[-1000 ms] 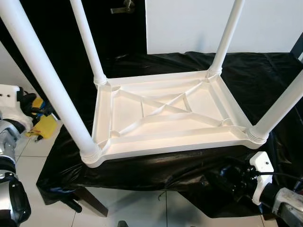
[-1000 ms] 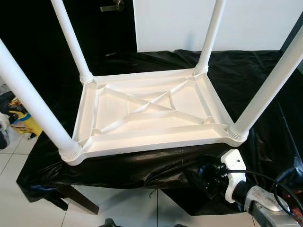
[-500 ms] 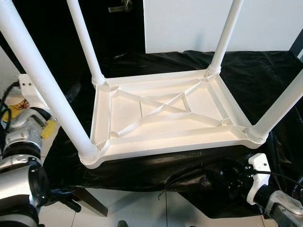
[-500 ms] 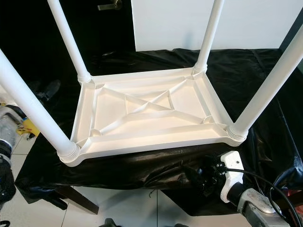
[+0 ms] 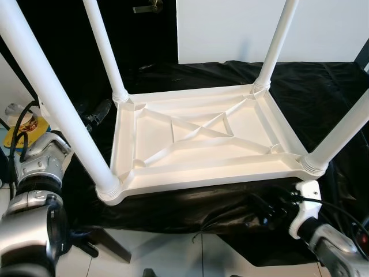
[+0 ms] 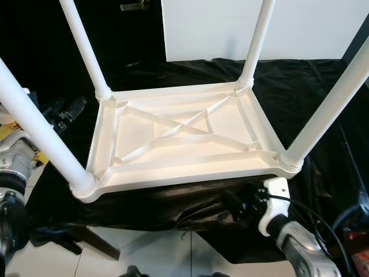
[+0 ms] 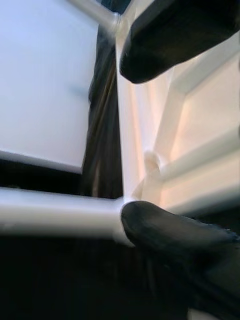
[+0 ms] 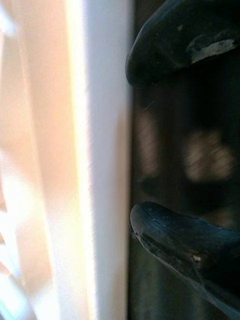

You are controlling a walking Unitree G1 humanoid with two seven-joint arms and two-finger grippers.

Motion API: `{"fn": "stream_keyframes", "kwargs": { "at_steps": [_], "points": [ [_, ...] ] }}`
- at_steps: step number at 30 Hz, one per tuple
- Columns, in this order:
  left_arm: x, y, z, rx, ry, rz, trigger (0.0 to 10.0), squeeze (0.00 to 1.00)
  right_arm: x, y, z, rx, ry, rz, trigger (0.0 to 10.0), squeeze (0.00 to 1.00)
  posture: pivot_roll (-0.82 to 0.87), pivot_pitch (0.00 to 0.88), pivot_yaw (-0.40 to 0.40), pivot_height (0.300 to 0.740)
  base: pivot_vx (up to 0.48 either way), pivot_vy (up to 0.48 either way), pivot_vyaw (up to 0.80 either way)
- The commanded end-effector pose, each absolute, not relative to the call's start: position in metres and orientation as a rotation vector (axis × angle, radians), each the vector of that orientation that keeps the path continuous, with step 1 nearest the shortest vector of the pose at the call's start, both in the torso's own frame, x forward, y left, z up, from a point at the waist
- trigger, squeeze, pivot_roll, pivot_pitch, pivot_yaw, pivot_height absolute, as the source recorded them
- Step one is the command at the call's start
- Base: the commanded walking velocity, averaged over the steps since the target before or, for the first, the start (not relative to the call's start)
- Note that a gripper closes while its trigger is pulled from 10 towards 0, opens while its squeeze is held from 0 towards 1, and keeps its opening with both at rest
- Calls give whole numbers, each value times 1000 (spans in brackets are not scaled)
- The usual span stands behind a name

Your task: Building children table

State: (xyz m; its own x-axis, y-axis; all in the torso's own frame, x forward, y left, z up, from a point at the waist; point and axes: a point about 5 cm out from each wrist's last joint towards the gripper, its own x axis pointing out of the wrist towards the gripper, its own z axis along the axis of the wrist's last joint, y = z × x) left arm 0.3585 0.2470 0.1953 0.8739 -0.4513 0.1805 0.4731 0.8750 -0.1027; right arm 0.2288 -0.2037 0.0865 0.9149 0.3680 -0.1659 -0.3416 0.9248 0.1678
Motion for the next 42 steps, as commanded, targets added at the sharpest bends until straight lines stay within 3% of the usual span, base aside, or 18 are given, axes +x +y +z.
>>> {"fn": "stream_keyframes", "kwargs": {
  "at_steps": [1, 9, 11, 14, 15, 29, 33, 42],
  "points": [
    [347, 231, 203, -107, -190, -823, 10000, 0, 229, -205, 83, 130, 205, 341, 10000, 0, -75, 56, 8, 740, 0, 0, 0],
    [338, 209, 206, -110, -215, -892, 10000, 0, 236, -203, 81, 135, 199, 318, 10000, 0, -64, 57, 9, 740, 0, 0, 0],
    [327, 191, 206, -127, -232, -942, 10000, 0, 242, -203, 80, 136, 187, 287, 10000, 0, -58, 56, 10, 740, 0, 0, 0],
    [327, 191, 206, -127, -232, -942, 10000, 0, 242, -203, 80, 136, 187, 287, 10000, 0, -58, 56, 10, 740, 0, 0, 0],
    [316, 175, 207, -143, -243, -975, 10000, 0, 250, -203, 79, 134, 177, 255, 10000, 0, -54, 55, 10, 740, 0, 0, 0],
    [290, 137, 203, -236, -232, -1011, 10000, 0, 275, -203, 84, 94, 114, 185, 10000, 0, -39, 53, 2, 740, 0, 0, 0],
    [278, 103, 199, -339, -217, -1034, 10000, 0, 297, -203, 90, 32, 57, 99, 10000, 0, -31, 55, 7, 740, 0, 0, 0],
    [276, 59, 197, -384, -207, -1063, 10000, 0, 314, -198, 87, 34, 38, 0, 10000, 0, -29, 58, 11, 740, 0, 0, 0]
  ]
}}
